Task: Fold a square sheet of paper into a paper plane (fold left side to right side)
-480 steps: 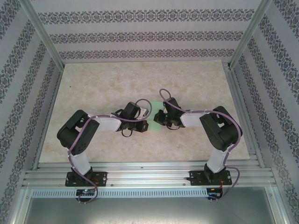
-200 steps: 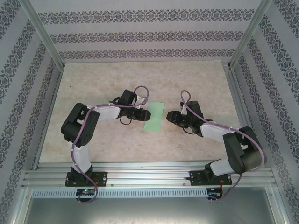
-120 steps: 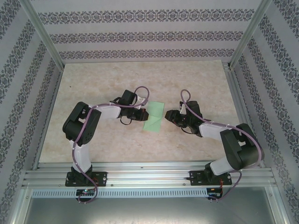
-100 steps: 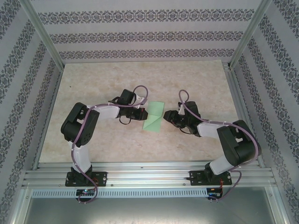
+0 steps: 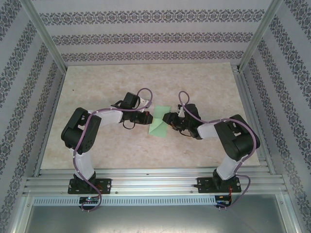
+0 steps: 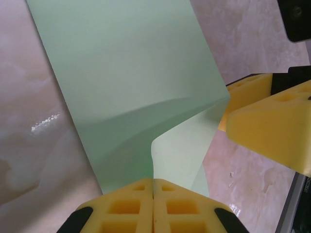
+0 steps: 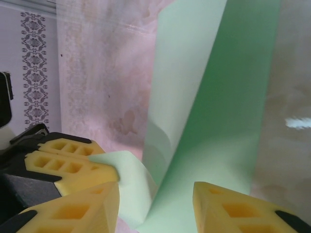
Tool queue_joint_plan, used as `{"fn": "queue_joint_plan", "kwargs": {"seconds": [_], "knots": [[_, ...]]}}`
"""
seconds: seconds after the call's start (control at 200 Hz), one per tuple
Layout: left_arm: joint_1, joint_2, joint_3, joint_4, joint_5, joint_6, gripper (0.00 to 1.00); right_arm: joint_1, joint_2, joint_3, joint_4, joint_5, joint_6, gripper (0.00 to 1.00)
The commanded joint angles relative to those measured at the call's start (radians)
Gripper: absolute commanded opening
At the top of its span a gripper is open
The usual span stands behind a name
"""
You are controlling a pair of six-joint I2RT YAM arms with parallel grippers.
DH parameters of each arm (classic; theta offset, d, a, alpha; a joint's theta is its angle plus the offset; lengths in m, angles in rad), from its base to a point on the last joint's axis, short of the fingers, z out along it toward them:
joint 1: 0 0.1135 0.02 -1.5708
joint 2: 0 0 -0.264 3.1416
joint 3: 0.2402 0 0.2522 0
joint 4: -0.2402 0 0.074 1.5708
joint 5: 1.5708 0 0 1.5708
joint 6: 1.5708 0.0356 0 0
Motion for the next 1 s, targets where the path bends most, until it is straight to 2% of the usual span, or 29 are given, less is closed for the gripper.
{"fn": "queue_joint_plan", "kwargs": {"seconds": [0.0, 0.08, 0.16, 0.255, 0.36, 0.475, 0.619, 0.734, 0.889, 0.999], "knots": [[0.009, -0.013, -0.009, 0.031, 0.016, -0.007, 0.09, 0.015, 0.034, 0.031, 0.061, -0.013, 0.032, 0.42], [0.009, -0.015, -0.01, 0.033, 0.016, -0.008, 0.09, 0.018, 0.05, 0.039, 0.063, -0.009, 0.042, 0.38], [0.011, -0.021, -0.013, 0.034, 0.016, -0.007, 0.13, 0.02, 0.056, 0.038, 0.08, -0.01, 0.05, 0.28], [0.019, -0.044, -0.028, 0.047, 0.017, -0.014, 0.23, 0.019, 0.049, 0.032, 0.101, -0.013, 0.055, 0.11], [0.042, -0.11, -0.073, 0.083, 0.012, -0.037, 0.38, 0.011, 0.006, 0.015, 0.11, -0.012, 0.033, 0.04], [0.084, -0.228, -0.161, 0.169, 0.024, -0.102, 0.59, -0.006, -0.074, -0.007, 0.113, -0.025, -0.009, 0.0], [0.143, -0.396, -0.305, 0.348, 0.049, -0.276, 1.0, -0.043, -0.207, -0.026, 0.112, -0.079, -0.043, 0.0], [0.162, -0.491, -0.357, 0.474, 0.093, -0.425, 1.0, -0.068, -0.313, -0.017, 0.094, -0.135, -0.052, 0.0], [0.154, -0.507, -0.368, 0.682, 0.218, -0.637, 1.0, -0.072, -0.436, 0.036, 0.033, -0.186, -0.061, 0.0], [0.119, -0.509, -0.356, 0.738, 0.26, -0.687, 1.0, -0.065, -0.487, 0.082, 0.005, -0.22, -0.047, 0.0]]}}
